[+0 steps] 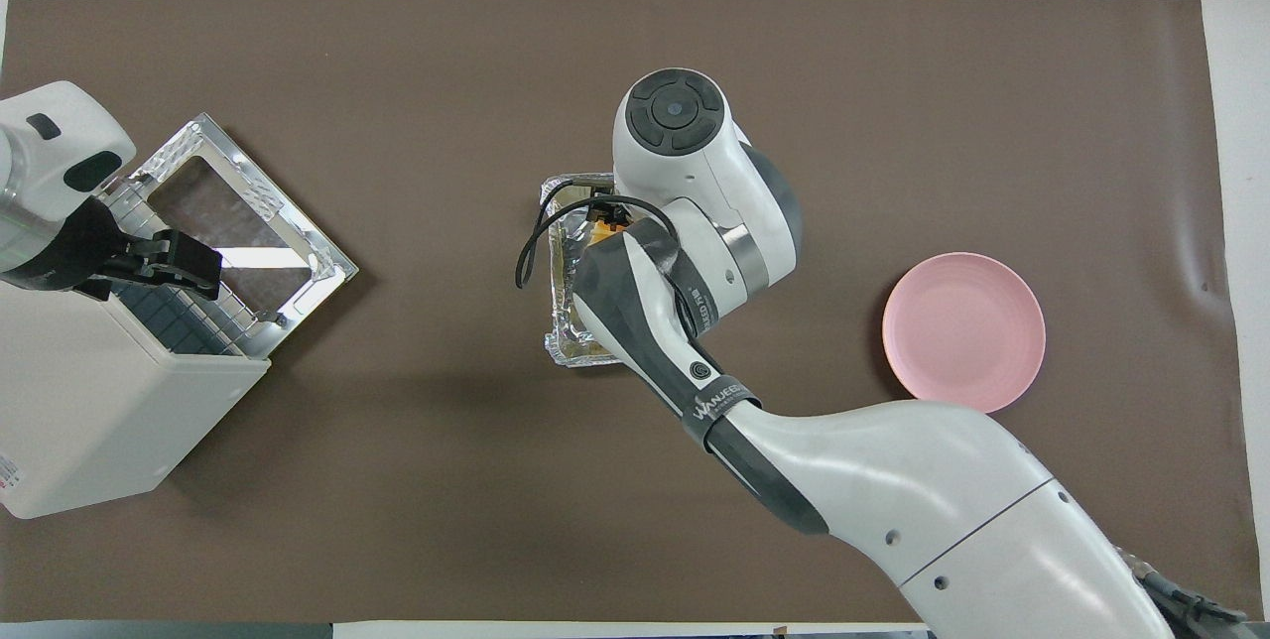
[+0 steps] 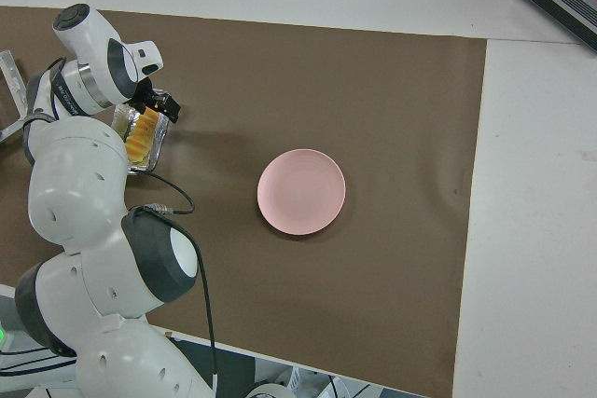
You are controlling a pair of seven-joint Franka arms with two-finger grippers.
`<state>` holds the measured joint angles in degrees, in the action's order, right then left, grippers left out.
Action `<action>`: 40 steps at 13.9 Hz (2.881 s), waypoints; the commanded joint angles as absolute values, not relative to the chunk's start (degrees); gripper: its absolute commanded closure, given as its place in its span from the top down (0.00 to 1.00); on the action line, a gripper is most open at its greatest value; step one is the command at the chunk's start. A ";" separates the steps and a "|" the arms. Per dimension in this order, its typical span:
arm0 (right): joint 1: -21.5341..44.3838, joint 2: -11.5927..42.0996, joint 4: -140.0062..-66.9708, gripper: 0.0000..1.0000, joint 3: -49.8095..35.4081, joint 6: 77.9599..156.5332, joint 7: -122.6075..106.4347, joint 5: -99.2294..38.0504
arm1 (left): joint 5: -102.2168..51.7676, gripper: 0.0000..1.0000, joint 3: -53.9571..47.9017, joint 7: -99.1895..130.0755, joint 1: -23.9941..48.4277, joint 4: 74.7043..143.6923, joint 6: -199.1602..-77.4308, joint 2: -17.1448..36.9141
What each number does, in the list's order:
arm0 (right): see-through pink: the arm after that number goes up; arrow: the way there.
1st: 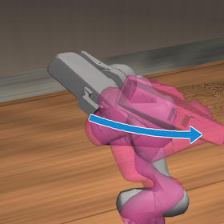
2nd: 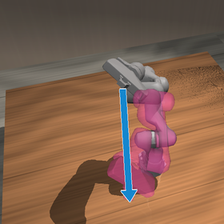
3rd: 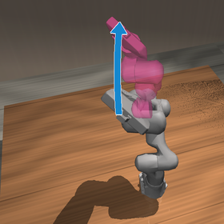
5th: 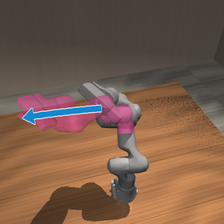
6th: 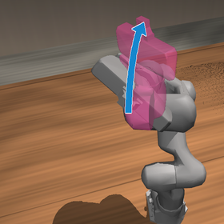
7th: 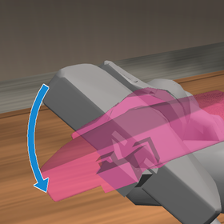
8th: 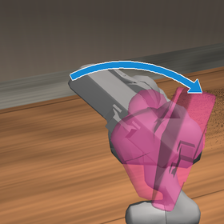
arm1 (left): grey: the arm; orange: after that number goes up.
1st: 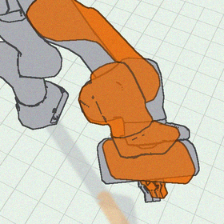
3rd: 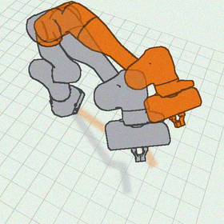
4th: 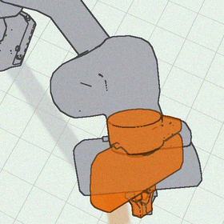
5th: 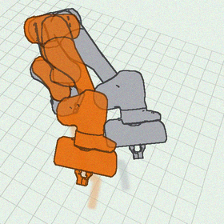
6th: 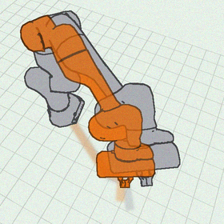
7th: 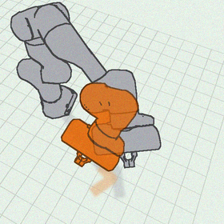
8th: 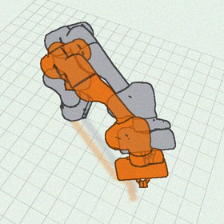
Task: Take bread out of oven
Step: 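Grasp the foil tray edge with the right gripper, then slide the foil tray toward the pink plate with the right gripper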
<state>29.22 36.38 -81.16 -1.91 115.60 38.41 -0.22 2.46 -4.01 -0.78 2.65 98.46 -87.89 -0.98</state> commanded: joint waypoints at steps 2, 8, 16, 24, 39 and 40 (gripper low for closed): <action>29.44 34.10 -87.36 0.89 -1.67 119.62 37.27 0.53 | 1.49 1.00 -3.87 0.17 2.99 96.78 -86.22 -2.11; 29.62 34.10 -85.79 0.00 -1.76 119.18 37.27 0.44 | 0.70 1.00 -4.13 1.67 2.90 95.01 -85.26 -2.11; 26.65 34.10 -80.18 0.00 -1.58 112.71 35.00 -0.17 | 0.70 1.00 -4.13 0.88 2.81 95.36 -86.83 -2.72; 6.09 35.42 -70.84 0.00 -1.93 106.16 9.18 -2.11 | 0.79 1.00 -3.69 1.23 2.11 95.54 -88.07 -2.81; -0.53 42.10 -69.87 0.73 -1.67 113.29 -1.49 -1.49 | 0.79 1.00 -3.69 1.32 2.11 95.54 -88.07 -2.81; -0.61 42.10 -69.87 0.79 -1.58 113.29 -1.49 -1.41 | 0.79 1.00 -3.60 1.32 2.11 95.54 -88.07 -2.81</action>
